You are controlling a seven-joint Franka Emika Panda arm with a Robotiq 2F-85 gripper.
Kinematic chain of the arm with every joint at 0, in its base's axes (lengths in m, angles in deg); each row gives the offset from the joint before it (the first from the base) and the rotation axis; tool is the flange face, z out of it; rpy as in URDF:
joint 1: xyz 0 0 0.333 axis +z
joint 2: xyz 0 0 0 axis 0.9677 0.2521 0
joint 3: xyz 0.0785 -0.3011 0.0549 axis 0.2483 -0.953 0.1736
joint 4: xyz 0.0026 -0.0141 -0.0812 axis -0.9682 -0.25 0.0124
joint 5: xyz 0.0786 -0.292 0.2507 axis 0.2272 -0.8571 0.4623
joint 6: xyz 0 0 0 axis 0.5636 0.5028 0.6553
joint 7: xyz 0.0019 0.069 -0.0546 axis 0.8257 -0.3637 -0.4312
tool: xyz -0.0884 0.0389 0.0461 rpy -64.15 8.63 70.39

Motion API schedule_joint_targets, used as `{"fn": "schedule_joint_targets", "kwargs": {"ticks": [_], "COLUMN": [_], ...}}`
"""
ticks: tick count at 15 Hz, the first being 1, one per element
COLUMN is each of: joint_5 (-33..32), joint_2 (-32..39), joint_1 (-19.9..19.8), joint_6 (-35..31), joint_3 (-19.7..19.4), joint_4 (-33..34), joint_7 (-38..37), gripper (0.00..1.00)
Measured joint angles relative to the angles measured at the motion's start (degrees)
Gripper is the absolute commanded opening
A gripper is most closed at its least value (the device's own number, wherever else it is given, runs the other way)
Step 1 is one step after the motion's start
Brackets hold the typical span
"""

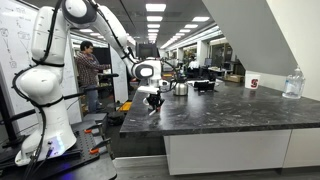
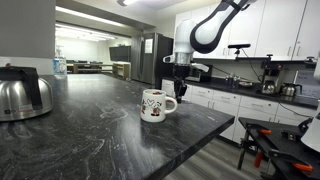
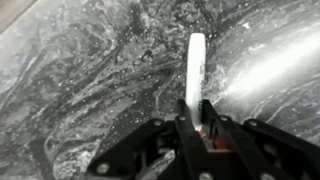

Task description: Move the marker forward.

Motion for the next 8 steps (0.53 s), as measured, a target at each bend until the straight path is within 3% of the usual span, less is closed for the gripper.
{"fn": "schedule_joint_targets", "kwargs": {"ticks": [8], "joint_5": [-0.02], "joint_2": [10.82], "joint_1": [0.0], "joint_6": [9.37], "joint_3": [1.16], "joint_4": [17.84], "joint_7": [0.0], "gripper": [0.05]}}
